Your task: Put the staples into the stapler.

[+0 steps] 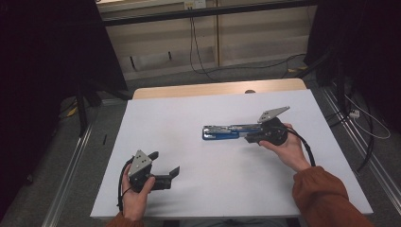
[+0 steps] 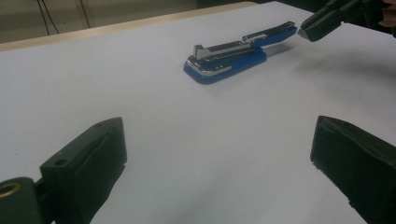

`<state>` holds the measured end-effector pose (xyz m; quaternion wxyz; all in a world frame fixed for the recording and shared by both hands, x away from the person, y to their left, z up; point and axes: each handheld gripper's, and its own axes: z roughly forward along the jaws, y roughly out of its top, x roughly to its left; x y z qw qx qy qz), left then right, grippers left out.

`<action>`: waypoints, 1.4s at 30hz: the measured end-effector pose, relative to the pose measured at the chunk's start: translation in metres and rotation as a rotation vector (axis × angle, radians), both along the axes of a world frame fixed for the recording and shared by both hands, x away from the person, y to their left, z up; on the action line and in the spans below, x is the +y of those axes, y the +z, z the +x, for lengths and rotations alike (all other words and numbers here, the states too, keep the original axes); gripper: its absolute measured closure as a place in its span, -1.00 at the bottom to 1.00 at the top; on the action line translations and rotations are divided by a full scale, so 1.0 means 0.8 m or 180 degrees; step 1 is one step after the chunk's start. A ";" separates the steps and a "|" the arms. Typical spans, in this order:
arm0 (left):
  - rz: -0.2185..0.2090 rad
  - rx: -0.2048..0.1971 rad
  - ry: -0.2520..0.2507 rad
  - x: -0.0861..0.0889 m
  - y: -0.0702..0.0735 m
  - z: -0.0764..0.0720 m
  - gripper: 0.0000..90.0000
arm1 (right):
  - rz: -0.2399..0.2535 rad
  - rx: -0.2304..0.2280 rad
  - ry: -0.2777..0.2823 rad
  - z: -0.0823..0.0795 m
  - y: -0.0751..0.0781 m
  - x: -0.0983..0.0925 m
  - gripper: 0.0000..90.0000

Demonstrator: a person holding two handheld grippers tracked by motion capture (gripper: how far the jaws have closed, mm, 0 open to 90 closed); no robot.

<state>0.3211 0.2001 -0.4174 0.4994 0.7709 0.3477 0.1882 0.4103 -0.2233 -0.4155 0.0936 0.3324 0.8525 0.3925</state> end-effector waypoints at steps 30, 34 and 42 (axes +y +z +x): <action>0.0002 0.0000 -0.0021 0.001 0.000 0.001 -0.90 | 0.0042 -0.0095 0.0092 0.046 0.017 0.063 0.77; -0.0011 0.0012 -0.0002 0.002 0.000 0.001 -0.90 | 0.0003 -0.0110 0.0112 0.052 0.020 0.073 0.77; -0.0023 -0.0005 -0.0021 0.001 0.000 0.000 -0.90 | -0.0022 -0.0117 0.0196 0.064 0.013 0.091 0.77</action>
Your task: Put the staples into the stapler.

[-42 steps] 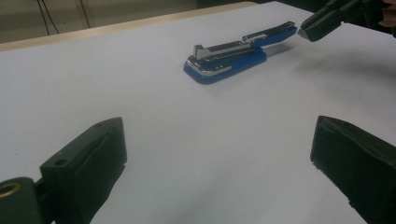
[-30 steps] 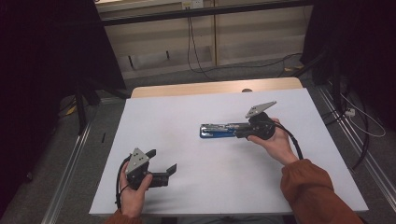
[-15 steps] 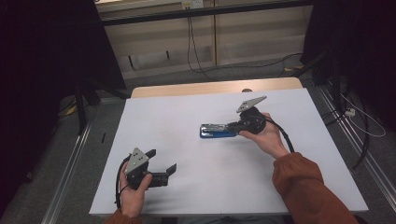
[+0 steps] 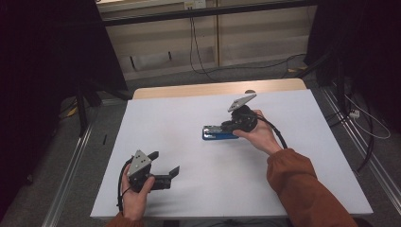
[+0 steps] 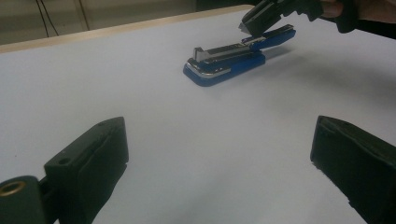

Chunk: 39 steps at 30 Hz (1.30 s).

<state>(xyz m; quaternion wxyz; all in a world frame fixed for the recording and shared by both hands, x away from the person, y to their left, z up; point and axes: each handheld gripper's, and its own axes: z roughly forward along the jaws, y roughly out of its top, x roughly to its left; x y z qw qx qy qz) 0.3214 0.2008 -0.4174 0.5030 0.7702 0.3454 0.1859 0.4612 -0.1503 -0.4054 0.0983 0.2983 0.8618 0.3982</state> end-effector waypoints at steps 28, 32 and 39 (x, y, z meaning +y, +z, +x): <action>0.0011 0.0019 0.0000 0.001 -0.001 0.001 -0.90 | 0.0124 -0.0095 0.0280 0.025 0.001 0.024 0.77; 0.0011 0.0019 -0.0003 0.001 -0.001 0.001 -0.90 | 0.0099 -0.0097 0.0276 0.029 0.000 0.024 0.77; 0.0009 0.0010 -0.0011 0.001 0.000 0.000 -0.90 | 0.0042 -0.0120 0.0394 0.038 0.003 0.024 0.77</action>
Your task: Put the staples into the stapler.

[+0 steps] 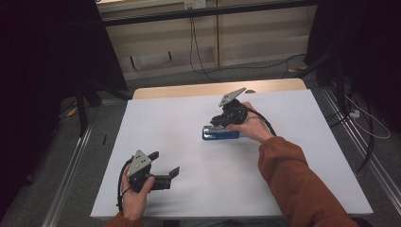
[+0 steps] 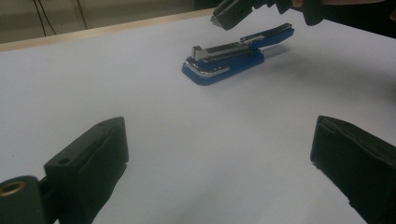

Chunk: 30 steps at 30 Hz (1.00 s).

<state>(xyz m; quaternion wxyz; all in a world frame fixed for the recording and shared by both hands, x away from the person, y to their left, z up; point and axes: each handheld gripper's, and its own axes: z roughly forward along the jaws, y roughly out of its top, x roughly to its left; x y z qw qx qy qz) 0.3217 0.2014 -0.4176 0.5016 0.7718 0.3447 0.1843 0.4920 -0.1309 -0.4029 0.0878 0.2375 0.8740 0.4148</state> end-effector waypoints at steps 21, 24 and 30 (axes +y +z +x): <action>-0.0005 0.0011 0.0013 0.000 0.000 0.000 -0.90 | -0.0148 -0.0026 0.0094 0.020 -0.006 0.007 0.77; -0.0005 0.0009 0.0018 0.001 0.000 0.000 -0.90 | -0.0223 -0.0053 0.0160 0.021 -0.008 0.009 0.77; 0.0009 0.0009 0.0005 0.000 0.000 0.001 -0.90 | -0.0295 -0.0094 0.0378 0.020 -0.010 0.013 0.77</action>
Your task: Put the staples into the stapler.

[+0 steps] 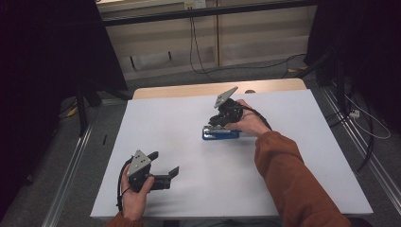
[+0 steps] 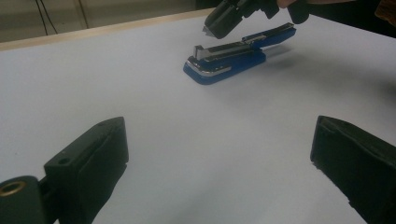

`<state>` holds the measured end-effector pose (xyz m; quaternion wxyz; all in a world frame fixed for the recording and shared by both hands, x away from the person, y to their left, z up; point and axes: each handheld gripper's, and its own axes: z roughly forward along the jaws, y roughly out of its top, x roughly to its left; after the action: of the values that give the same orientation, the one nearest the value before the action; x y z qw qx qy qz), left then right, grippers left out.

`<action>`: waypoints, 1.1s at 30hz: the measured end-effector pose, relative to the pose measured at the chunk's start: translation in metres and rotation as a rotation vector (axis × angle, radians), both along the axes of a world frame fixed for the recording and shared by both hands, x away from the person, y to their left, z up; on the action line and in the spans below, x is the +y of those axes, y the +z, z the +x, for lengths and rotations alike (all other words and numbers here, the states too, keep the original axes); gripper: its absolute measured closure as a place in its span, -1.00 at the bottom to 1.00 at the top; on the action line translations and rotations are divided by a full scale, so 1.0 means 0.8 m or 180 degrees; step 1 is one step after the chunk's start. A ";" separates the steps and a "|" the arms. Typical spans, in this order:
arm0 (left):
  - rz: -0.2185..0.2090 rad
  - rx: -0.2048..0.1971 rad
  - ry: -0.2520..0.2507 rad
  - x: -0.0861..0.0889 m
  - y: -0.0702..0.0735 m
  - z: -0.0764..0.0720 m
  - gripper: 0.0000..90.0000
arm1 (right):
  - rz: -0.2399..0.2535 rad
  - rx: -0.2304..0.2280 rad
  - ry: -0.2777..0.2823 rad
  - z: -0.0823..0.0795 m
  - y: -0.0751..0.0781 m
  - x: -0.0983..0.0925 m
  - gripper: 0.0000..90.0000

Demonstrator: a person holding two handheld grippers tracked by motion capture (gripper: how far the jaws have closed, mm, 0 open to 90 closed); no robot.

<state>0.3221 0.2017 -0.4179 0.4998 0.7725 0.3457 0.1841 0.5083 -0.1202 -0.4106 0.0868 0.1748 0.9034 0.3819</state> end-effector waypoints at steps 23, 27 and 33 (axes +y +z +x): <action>-0.0013 0.0032 -0.0012 0.000 -0.001 0.001 -0.90 | -0.0187 0.0041 0.0286 0.006 -0.005 0.008 0.77; -0.0022 0.0029 -0.0013 0.000 -0.001 0.001 -0.90 | -0.0192 0.0050 0.0277 0.006 -0.006 0.007 0.77; -0.0013 0.0029 -0.0007 0.001 0.000 0.001 -0.90 | -0.0198 0.0046 0.0344 0.006 -0.008 0.009 0.77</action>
<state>0.3227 0.2024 -0.4183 0.4999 0.7727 0.3476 0.1793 0.5128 -0.1130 -0.4167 0.0649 0.1257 0.9236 0.3564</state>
